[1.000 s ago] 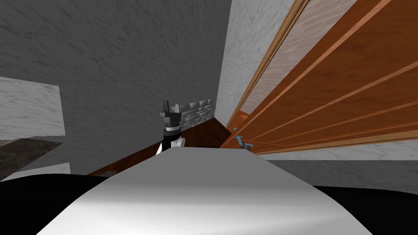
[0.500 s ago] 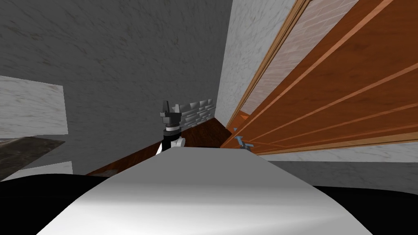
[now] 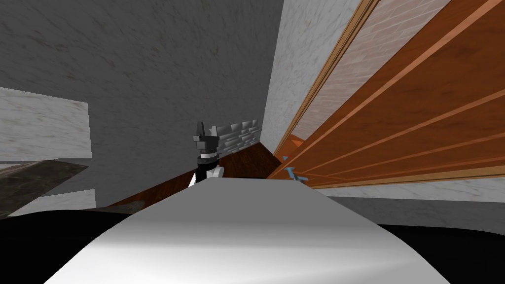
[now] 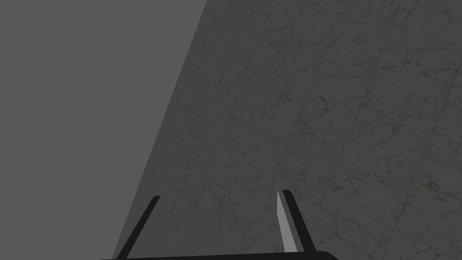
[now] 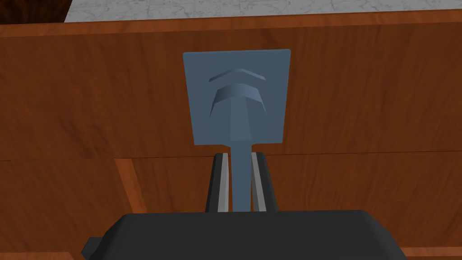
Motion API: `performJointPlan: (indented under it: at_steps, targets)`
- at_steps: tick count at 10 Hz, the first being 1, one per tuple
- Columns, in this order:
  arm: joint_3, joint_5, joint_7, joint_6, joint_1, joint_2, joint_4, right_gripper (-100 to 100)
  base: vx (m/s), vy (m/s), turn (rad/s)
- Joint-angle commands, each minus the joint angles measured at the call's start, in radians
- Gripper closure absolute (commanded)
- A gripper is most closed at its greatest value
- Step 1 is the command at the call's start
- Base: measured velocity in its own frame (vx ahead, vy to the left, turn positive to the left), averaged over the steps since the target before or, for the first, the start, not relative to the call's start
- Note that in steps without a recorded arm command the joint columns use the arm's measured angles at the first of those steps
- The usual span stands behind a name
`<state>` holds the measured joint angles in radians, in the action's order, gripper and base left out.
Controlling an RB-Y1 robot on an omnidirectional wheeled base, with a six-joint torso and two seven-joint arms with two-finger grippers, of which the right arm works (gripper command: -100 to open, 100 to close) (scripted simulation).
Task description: Pull the door open
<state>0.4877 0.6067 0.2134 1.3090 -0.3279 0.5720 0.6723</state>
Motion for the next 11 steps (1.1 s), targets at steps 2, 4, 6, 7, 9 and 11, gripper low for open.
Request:
performJointPlan:
  at_steps: [2,4,6,7,9,11]
  targets:
    - [0.023,-0.009,0.023,0.061,-0.005,-0.005,-0.056,100,-0.027,-0.013,0.048]
    - [0.031,-0.012,0.032,0.084,-0.006,-0.006,-0.077,100,-0.024,-0.012,0.024]
    - [0.055,-0.02,0.057,0.153,-0.011,-0.009,-0.139,100,-0.045,-0.019,0.064]
    - [0.062,-0.023,0.065,0.175,-0.013,-0.01,-0.159,100,-0.077,-0.024,0.061]
    - [0.062,-0.023,0.065,0.175,-0.013,-0.01,-0.159,100,-0.039,-0.007,-0.004]
    - [0.076,-0.028,0.08,0.215,-0.016,-0.011,-0.196,100,-0.043,-0.014,0.036]
